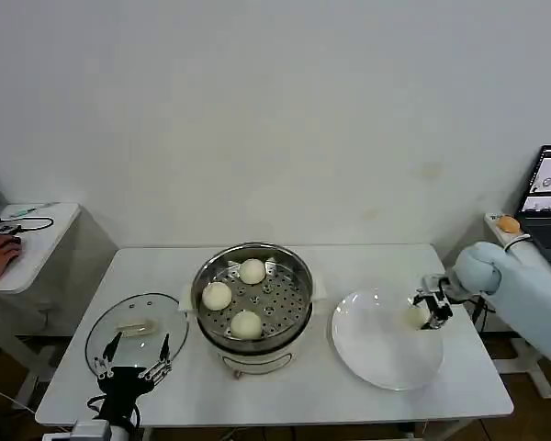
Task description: Take steamed baozi put them in steamer then cover it.
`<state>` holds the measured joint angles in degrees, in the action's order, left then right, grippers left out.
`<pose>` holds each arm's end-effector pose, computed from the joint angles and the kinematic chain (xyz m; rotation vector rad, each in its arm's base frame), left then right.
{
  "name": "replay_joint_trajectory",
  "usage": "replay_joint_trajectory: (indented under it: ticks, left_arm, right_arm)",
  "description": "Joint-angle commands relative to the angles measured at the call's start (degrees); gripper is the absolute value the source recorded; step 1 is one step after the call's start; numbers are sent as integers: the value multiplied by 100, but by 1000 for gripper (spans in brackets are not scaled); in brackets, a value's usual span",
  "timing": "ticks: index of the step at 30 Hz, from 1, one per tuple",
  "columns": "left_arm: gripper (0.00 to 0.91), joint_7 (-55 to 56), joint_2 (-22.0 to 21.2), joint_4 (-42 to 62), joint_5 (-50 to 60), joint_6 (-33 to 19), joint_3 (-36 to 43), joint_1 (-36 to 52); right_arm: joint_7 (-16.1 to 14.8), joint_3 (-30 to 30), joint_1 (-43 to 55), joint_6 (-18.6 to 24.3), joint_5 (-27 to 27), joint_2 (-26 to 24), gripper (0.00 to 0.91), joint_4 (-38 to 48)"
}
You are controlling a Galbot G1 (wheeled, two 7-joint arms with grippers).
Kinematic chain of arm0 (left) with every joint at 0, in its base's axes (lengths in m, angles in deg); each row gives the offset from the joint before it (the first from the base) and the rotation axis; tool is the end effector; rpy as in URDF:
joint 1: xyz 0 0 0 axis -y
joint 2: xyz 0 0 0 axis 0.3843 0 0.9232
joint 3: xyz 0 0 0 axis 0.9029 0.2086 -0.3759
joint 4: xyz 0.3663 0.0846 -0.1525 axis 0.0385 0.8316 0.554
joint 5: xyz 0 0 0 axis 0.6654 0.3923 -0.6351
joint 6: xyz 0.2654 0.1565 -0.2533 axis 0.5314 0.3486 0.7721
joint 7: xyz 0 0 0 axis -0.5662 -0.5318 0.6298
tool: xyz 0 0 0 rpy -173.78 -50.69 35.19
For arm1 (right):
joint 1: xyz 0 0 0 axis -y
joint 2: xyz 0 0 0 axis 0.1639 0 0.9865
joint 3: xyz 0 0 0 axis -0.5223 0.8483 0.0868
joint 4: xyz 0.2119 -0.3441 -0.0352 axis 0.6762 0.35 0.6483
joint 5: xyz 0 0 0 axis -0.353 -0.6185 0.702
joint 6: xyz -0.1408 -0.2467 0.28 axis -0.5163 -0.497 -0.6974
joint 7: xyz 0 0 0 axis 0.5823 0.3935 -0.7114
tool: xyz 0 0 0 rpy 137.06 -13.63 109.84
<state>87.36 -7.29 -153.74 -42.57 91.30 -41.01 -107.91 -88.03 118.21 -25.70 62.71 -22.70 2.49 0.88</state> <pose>0.1353 0.0603 -0.3001 0.0887 -2.9487 -0.2313 0.5594 -0.2290 -0.2311 1.2151 -1.3891 1.4164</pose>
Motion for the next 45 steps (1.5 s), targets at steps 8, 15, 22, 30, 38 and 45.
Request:
replay_joint_trajectory:
  ticks: [8, 15, 22, 30, 38, 45]
  left_arm:
    - [907, 22, 26, -193, -12, -3, -13, -185]
    - [907, 46, 0, -270, 1, -16, 38, -271]
    - [907, 41, 7, -353, -1, -13, 17, -302]
    - [907, 30, 22, -393, 1, -7, -8, -218]
    - [907, 7, 78, -403, 47, -1, -61, -151]
    - [907, 0, 109, -331, 86, 2, -74, -71]
  right_arm:
    - [33, -138, 83, -265, 347, -429, 635, -685]
    - [24, -212, -33, -279, 369, -613, 574, -882]
    - [17, -274, 168, -353, 672, -743, 574, -1111]
    - [-14, 617, 1702, -823, 1832, -696, 574, -1916]
    - [168, 2016, 3885, -1394, 3432, 743, 574, -1793]
    - [339, 2421, 4585, -1793, 4478, 2394, 574, -933]
